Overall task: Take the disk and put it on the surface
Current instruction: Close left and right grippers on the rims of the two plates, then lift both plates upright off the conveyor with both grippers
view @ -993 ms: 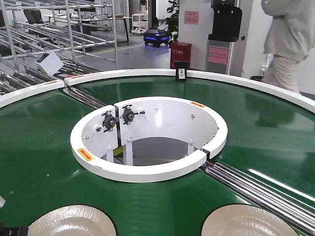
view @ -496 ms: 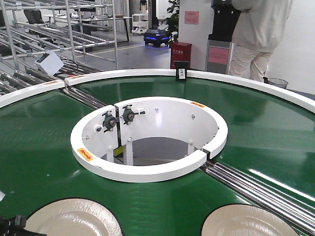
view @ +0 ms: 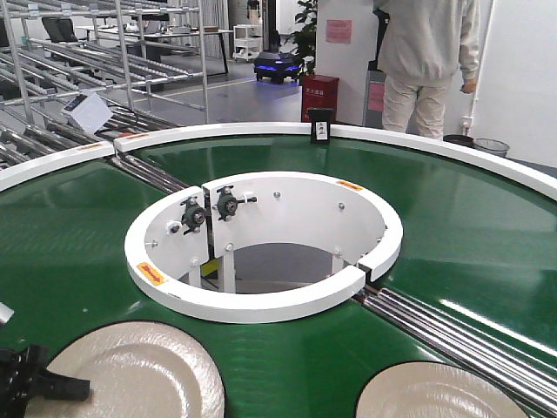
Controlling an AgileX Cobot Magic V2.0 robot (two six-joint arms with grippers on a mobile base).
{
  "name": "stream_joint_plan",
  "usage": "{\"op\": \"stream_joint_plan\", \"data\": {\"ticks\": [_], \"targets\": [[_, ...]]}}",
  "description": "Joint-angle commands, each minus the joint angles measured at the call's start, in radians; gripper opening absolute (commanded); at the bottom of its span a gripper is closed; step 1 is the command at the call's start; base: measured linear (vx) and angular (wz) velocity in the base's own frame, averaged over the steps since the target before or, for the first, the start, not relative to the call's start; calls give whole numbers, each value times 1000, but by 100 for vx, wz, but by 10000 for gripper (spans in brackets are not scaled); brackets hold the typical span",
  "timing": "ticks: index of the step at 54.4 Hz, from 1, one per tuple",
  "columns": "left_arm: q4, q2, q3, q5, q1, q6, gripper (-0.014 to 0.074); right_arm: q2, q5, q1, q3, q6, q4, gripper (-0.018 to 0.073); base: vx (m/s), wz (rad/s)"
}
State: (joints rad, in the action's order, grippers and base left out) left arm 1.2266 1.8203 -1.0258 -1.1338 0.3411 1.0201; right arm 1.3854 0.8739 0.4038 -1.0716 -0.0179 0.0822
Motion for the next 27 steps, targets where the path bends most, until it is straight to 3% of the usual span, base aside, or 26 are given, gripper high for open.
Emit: {"op": "stream_joint_plan", "data": {"ticks": [1,7,14,27], "targets": [[139,-69,-33,-127,-4,-15,-4,45,-56,100,-33,263,284,512,0,0],[167,-72,-33,-127,-4,-15,-4,149,-46,124,-33,505,529,512,0,0],[161,-72,-33,-127,-4,-15,-4,260,23,89,-33,726,644,512,0,0],[157,-72,-33,-127,-4,-15,-4,410,39,9,-33,844,722,512,0,0]]}}
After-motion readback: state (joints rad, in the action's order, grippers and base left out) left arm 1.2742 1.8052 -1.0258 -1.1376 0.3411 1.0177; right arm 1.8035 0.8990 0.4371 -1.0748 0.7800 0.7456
